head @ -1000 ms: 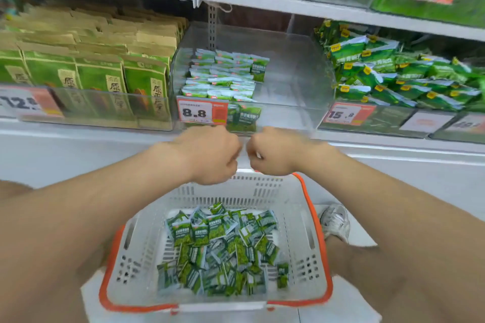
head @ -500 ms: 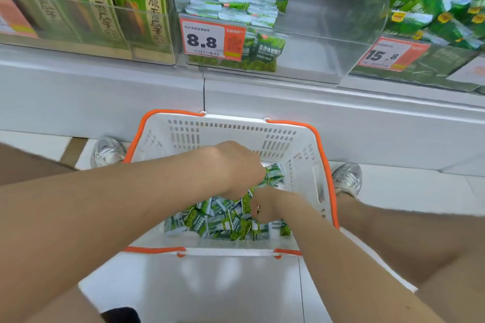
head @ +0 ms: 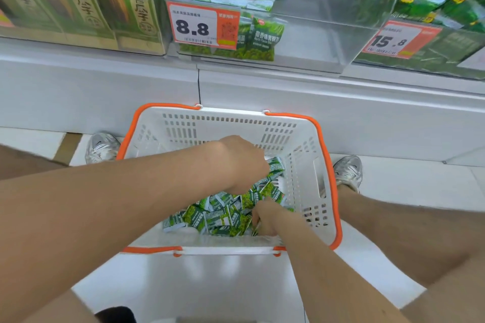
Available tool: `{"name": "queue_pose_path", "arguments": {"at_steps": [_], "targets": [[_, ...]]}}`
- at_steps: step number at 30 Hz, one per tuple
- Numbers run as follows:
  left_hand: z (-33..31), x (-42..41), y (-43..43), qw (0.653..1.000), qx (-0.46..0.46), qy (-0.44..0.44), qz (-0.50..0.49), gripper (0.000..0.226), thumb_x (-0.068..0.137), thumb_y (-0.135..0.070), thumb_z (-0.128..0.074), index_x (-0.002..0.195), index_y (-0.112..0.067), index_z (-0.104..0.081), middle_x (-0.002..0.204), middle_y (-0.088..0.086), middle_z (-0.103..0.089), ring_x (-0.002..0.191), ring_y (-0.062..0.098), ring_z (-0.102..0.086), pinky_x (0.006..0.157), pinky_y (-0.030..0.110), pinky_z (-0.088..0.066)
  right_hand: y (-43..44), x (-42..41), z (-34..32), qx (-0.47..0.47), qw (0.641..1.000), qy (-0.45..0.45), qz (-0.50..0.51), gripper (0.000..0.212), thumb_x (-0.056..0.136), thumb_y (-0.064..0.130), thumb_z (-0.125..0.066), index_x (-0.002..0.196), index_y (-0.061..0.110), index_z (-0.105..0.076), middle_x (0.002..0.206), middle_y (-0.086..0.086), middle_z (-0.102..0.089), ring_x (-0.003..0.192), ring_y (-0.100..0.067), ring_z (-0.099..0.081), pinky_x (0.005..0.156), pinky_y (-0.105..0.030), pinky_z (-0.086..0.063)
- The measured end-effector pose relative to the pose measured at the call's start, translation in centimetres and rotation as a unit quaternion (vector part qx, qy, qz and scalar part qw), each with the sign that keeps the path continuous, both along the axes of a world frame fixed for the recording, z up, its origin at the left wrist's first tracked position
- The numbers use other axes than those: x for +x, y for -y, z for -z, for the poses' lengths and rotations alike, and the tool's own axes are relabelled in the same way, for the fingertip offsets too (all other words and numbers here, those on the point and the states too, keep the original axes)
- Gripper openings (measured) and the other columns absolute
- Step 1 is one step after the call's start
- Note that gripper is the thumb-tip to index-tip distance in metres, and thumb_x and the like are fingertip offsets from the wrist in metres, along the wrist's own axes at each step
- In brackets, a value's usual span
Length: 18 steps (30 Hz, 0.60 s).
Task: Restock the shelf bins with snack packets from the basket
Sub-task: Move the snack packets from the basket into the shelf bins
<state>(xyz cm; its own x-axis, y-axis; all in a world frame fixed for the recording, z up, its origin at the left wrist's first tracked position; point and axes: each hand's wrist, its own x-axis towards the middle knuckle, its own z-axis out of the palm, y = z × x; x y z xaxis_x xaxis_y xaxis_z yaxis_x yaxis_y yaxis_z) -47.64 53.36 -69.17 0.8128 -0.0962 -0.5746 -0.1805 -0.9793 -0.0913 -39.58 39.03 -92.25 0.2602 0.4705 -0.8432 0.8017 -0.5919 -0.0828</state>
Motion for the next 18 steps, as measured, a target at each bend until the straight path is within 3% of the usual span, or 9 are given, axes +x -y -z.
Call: {"name": "queue_pose_path", "arguments": {"at_steps": [3, 5, 8, 10, 13, 15, 18], "targets": [[-0.1, 0.0, -0.4, 1.000, -0.001, 0.015, 0.009, 0.014, 0.104, -0.010, -0.046, 0.093, -0.014, -0.054, 0.077, 0.002, -0.047, 0.061, 0.019, -0.049, 0.060, 0.037, -0.050, 0.1, 0.6, -0.7, 0.054, 0.999, 0.008, 0.007, 0.017, 0.090, 0.014, -0.075, 0.108, 0.015, -0.074, 0.126, -0.011, -0.061, 0.112, -0.032, -0.063, 0.098, -0.042, -0.055], [-0.4, 0.1, -0.7, 0.999, -0.006, 0.031, 0.003, 0.011, 0.104, -0.011, -0.046, 0.101, -0.016, -0.056, 0.078, 0.002, -0.044, 0.062, 0.019, -0.049, 0.059, 0.037, -0.048, -0.9, 1.2, -2.3, 0.105, 0.994, -0.012, 0.040, 0.011, 0.095, 0.015, -0.065, 0.102, 0.012, -0.073, 0.108, -0.011, -0.070, 0.101, -0.031, -0.067, 0.089, -0.041, -0.058], [-1.1, 0.5, -1.5, 0.999, 0.002, 0.041, -0.035, 0.010, 0.102, -0.010, -0.049, 0.104, -0.018, -0.056, 0.080, 0.001, -0.042, 0.065, 0.020, -0.051, 0.056, 0.036, -0.043, -3.1, 2.4, -6.2, 0.224, 0.954, -0.075, 0.184, 0.014, 0.101, 0.019, -0.050, 0.093, 0.013, -0.059, 0.080, -0.005, -0.063, 0.071, -0.023, -0.058, 0.063, -0.035, -0.049], [-1.8, 0.7, -2.3, 0.996, 0.003, 0.044, -0.076, 0.018, 0.099, -0.007, -0.052, 0.112, -0.018, -0.058, 0.081, 0.000, -0.042, 0.069, 0.021, -0.054, 0.054, 0.035, -0.039, -4.5, 3.0, -9.4, 0.303, 0.908, -0.106, 0.270, 0.023, 0.105, 0.024, -0.049, 0.082, 0.017, -0.050, 0.066, 0.001, -0.050, 0.059, -0.018, -0.043, 0.059, -0.032, -0.036], [-3.2, 0.9, -4.2, 0.988, -0.020, 0.065, -0.137, 0.027, 0.097, -0.009, -0.062, 0.121, -0.017, -0.053, 0.093, 0.002, -0.049, 0.074, 0.023, -0.055, 0.056, 0.035, -0.039, -6.5, 3.5, -14.3, 0.393, 0.842, -0.153, 0.336, 0.035, 0.104, 0.031, -0.056, 0.074, 0.013, -0.050, 0.063, 0.001, -0.041, 0.060, -0.018, -0.042, 0.063, -0.033, -0.037], [-4.2, 0.9, -5.7, 0.981, -0.061, 0.075, -0.169, 0.046, 0.089, -0.023, -0.081, 0.119, -0.020, -0.046, 0.107, 0.004, -0.055, 0.091, 0.028, -0.060, 0.069, 0.040, -0.048, -7.8, 3.6, -17.6, 0.404, 0.801, -0.205, 0.392, 0.030, 0.103, 0.034, -0.060, 0.088, 0.008, -0.062, 0.069, -0.005, -0.047, 0.057, -0.023, -0.052, 0.058, -0.034, -0.043], [-6.0, 0.9, -7.3, 0.957, -0.145, 0.149, -0.203, 0.054, 0.079, -0.030, -0.091, 0.105, -0.024, -0.044, 0.105, 0.000, -0.057, 0.094, 0.025, -0.057, 0.078, 0.039, -0.049, -9.3, 3.9, -22.9, 0.392, 0.770, -0.266, 0.428, 0.018, 0.103, 0.020, -0.051, 0.093, 0.010, -0.063, 0.069, -0.008, -0.057, 0.045, -0.017, -0.047, 0.047, -0.025, -0.030]]}}
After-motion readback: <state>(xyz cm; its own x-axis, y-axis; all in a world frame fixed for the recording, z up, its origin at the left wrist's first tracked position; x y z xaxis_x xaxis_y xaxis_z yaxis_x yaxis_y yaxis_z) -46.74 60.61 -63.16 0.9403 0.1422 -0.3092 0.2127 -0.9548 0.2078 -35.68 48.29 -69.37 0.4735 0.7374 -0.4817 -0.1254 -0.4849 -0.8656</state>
